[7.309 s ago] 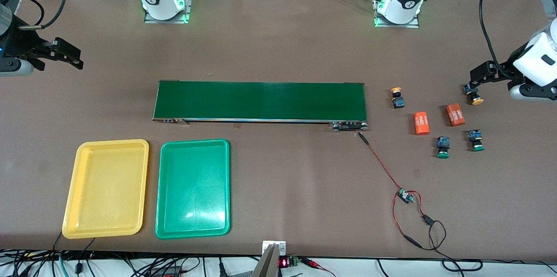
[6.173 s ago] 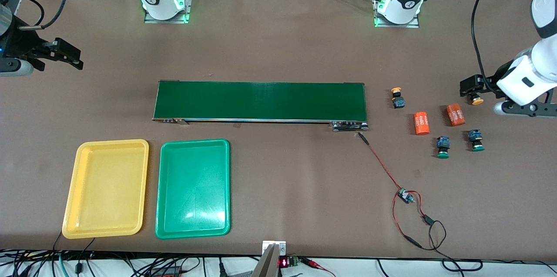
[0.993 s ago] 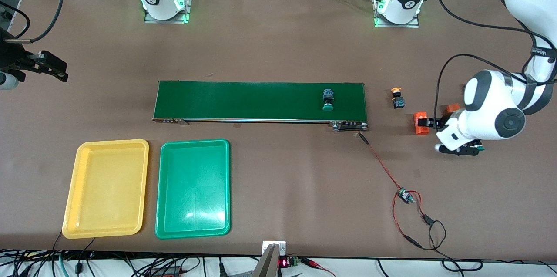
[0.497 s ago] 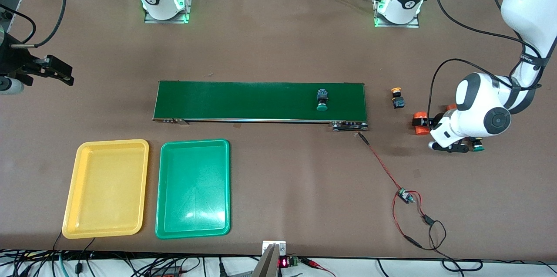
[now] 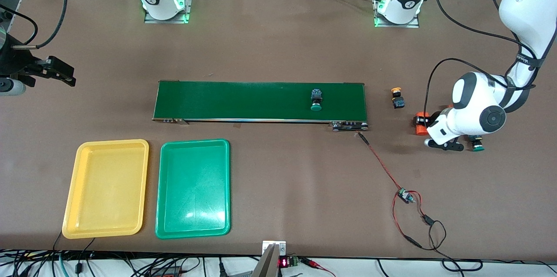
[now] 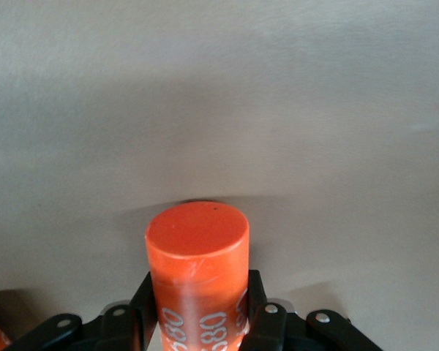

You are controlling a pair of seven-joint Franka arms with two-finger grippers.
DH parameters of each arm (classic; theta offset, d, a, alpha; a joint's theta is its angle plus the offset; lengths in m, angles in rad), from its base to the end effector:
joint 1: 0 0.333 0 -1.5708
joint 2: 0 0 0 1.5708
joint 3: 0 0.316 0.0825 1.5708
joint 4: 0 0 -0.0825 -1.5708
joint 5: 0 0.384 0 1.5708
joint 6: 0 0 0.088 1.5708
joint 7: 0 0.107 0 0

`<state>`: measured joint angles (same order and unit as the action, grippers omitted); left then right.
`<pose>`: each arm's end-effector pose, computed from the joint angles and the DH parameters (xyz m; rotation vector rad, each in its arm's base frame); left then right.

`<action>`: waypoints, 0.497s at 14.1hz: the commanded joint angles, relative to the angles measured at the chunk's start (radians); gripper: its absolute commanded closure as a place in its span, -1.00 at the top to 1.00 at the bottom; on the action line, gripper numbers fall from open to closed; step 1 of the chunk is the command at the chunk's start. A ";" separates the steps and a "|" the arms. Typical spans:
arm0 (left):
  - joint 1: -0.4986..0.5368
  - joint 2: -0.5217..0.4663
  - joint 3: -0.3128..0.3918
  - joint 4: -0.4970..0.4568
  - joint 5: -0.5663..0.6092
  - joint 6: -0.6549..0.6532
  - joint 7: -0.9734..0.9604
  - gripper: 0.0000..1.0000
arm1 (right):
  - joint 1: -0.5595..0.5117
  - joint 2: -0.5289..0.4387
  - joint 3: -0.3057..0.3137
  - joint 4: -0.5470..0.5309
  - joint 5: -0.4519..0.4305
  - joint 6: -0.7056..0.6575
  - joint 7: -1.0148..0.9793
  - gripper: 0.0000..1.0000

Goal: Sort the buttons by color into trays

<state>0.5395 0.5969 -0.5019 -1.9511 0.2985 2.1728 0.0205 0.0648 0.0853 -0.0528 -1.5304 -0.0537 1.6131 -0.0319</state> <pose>0.5830 0.0355 0.1821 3.0314 -0.2363 -0.4236 0.5841 0.0028 0.5990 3.0826 0.0716 -0.0047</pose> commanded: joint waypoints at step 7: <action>0.003 -0.032 -0.295 0.185 0.022 -0.309 0.449 -0.42 | -0.006 0.008 0.004 0.001 0.015 -0.005 0.010 1.00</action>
<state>0.5378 0.5637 -0.7414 -1.7744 0.2997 1.8862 0.3644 0.0647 0.0915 -0.0529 -1.5317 -0.0533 1.6114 -0.0317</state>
